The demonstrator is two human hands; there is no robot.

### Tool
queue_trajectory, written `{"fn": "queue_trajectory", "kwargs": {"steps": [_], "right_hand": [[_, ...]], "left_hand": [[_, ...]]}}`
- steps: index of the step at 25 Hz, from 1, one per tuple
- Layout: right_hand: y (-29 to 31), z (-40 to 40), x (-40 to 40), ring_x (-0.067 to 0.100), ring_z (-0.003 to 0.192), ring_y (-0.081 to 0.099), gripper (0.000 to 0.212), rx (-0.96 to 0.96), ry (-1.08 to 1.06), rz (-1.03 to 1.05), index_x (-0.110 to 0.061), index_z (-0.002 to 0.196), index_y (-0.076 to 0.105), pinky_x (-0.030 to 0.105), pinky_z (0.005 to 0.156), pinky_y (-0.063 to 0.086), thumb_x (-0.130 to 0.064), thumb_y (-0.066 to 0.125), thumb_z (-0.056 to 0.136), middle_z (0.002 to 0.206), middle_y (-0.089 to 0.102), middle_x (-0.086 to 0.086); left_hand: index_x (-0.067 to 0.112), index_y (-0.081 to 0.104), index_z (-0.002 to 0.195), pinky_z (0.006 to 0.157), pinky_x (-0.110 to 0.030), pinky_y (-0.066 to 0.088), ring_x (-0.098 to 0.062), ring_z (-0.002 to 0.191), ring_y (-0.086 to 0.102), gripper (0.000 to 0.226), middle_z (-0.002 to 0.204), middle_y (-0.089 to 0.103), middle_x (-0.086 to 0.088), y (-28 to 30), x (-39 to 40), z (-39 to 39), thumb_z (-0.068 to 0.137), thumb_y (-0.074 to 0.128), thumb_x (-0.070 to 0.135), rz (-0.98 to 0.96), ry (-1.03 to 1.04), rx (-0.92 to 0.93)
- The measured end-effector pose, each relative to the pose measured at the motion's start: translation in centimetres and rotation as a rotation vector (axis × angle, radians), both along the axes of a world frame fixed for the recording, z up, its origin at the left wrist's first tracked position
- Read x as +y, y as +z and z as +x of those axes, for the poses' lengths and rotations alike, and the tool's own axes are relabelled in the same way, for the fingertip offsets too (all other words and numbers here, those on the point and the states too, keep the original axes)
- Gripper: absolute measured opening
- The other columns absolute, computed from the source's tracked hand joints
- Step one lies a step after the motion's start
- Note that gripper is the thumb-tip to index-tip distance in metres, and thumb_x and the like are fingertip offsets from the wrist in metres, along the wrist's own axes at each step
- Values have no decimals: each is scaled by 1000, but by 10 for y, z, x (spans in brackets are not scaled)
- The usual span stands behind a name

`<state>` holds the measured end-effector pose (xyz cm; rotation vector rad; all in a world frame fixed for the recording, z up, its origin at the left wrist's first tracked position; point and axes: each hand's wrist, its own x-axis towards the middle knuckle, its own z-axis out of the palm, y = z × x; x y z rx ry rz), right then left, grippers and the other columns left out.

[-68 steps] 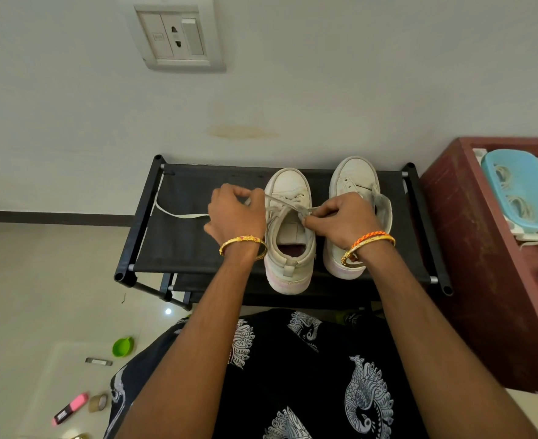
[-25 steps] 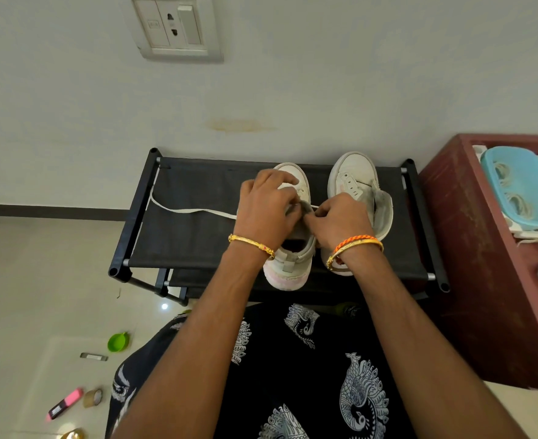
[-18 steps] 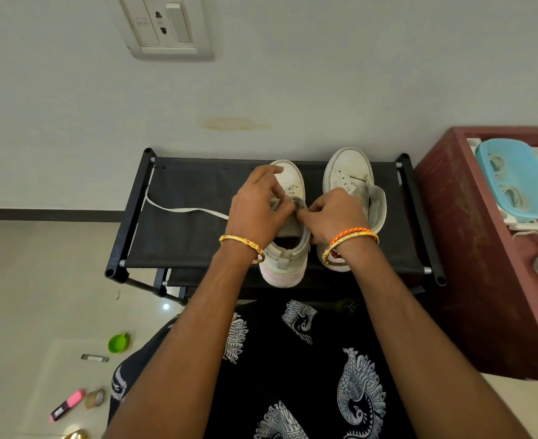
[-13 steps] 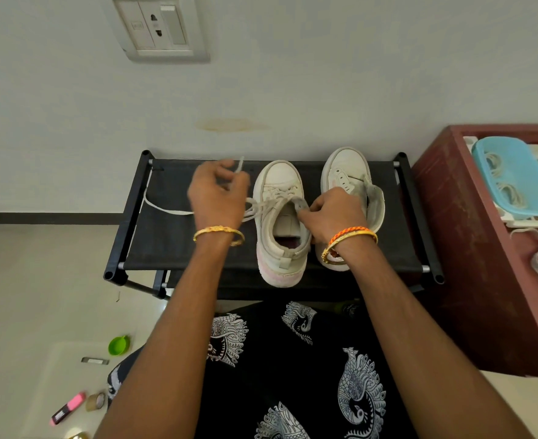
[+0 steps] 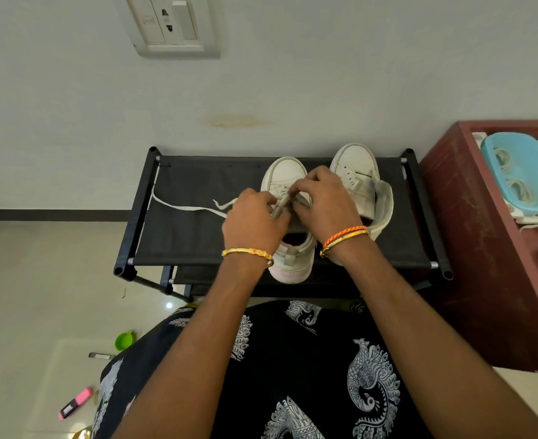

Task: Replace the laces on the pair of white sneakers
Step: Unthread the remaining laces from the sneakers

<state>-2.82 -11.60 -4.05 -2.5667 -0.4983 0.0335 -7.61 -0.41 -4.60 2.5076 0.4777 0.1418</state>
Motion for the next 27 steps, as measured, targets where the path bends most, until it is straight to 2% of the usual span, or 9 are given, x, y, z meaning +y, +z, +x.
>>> {"fn": "queue_trajectory", "kwargs": {"steps": [3,5,9,13,17,21,23,25,27], "right_hand": [[-3,3,6,23,98,52,19,4,-20,9,-8,104,69,26,76,41,-17,60,90,108,51,10],[-4,3,7,24,95,55,22,-19,-8,2,-6,102,69,26,75,40,-20,56,92,108,54,11],[-7,2,7,24,94,58,24,-66,-22,-12,-8,100,69,29,73,40,-23,52,94,107,61,9],[-9,0,8,21,86,58,19,-62,-114,61,-9,94,69,25,66,35,-23,55,91,99,64,7],[-10,2,11,12,75,51,15,33,-269,232,-12,86,66,18,57,29,-24,58,90,87,66,1],[-2,9,10,14,72,51,19,219,-399,347,-10,86,65,22,58,33,-25,55,92,79,61,2],[-4,16,9,17,77,56,14,313,-468,393,-13,84,63,23,68,39,-23,54,90,80,61,1],[-5,18,12,24,81,64,8,388,-539,537,-22,78,57,35,77,52,-15,53,79,84,65,2],[-4,18,12,28,80,67,24,387,-553,587,-29,77,48,45,75,56,-5,46,72,85,66,5]], "left_hand": [[10,74,90,62,-30,50,-19,68,59,26,81,65,-9,-6,-4,4,86,63,33,-99,101,-41],[9,71,76,53,-23,38,-16,60,49,27,73,61,-10,-8,-6,6,87,60,31,-90,99,-29],[19,43,50,52,-22,29,-14,51,35,42,63,49,-10,-10,-8,9,88,58,25,-142,102,-40],[14,45,54,53,-22,28,-12,50,34,39,68,48,-13,-15,-9,10,90,55,25,-220,128,-49],[1,62,74,60,-27,32,-17,63,39,29,77,46,-12,-18,-10,10,92,54,22,-184,114,-42],[12,48,62,60,-27,33,-17,63,41,32,79,47,-11,-19,-8,9,92,54,23,-187,125,-36],[11,52,66,60,-27,35,-16,63,42,30,78,47,-10,-20,-8,9,92,53,24,-183,125,-41],[6,60,72,61,-27,36,-16,65,43,28,78,48,-9,-20,-9,9,92,53,24,-190,115,-52],[10,54,65,61,-28,36,-17,66,42,29,71,49,-6,-19,-8,8,92,53,22,-228,104,-63]]}}
